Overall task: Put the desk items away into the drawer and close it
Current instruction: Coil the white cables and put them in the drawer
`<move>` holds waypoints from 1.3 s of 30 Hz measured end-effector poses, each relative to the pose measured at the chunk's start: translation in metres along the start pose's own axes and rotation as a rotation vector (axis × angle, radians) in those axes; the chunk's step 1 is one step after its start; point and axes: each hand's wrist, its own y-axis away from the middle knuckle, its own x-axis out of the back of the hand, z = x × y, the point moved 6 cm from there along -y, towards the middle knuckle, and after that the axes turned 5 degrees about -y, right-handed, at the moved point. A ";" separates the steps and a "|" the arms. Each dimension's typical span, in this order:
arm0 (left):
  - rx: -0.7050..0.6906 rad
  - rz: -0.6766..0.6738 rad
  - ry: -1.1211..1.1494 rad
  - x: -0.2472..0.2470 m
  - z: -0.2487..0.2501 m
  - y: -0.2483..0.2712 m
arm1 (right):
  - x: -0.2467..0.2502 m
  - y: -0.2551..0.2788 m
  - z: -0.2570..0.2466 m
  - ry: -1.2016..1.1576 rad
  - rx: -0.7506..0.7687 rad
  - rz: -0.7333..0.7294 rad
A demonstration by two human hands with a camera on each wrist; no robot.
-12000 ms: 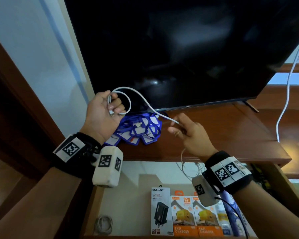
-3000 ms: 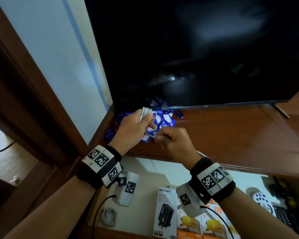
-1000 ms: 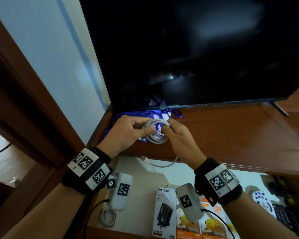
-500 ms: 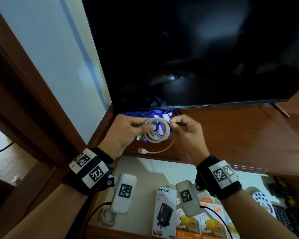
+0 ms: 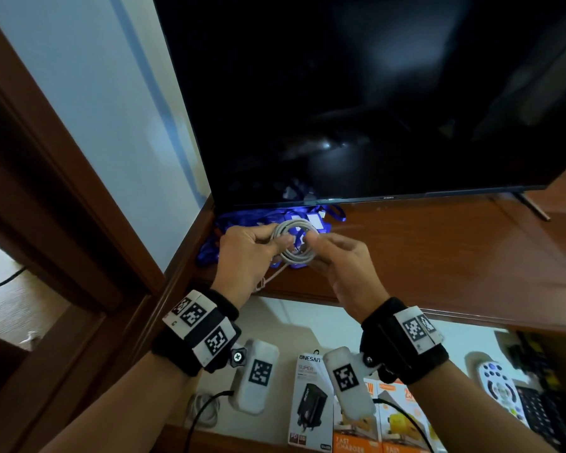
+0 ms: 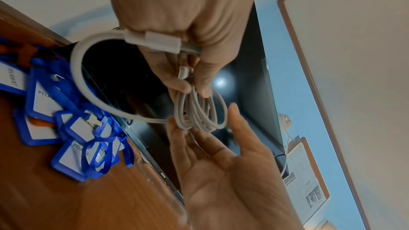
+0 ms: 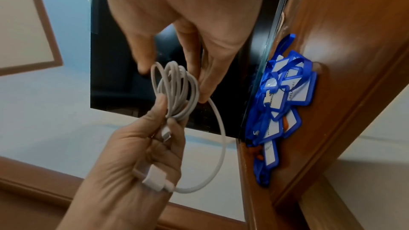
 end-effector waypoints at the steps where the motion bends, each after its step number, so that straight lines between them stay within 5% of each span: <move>1: -0.008 -0.004 -0.007 -0.001 0.001 0.000 | 0.001 0.000 0.000 0.014 0.016 -0.015; 10: -0.104 0.067 -0.181 -0.003 0.006 0.000 | 0.004 0.001 0.007 -0.241 -0.085 0.044; 18: -0.077 0.044 -0.233 -0.004 0.003 -0.004 | 0.008 -0.002 0.008 -0.166 -0.096 0.092; 27: -0.029 -0.028 -0.191 -0.008 0.001 -0.004 | -0.021 0.011 0.005 -0.385 -0.279 -0.294; 30: -0.030 -0.059 -0.184 -0.008 0.002 -0.005 | -0.021 0.009 0.002 -0.299 -0.298 -0.351; 34: -0.004 -0.141 -0.196 -0.007 0.001 -0.008 | -0.011 0.005 0.004 -0.166 -0.259 -0.278; 39: -0.012 -0.091 -0.262 0.007 0.001 -0.011 | 0.011 0.001 0.013 0.180 -0.200 0.030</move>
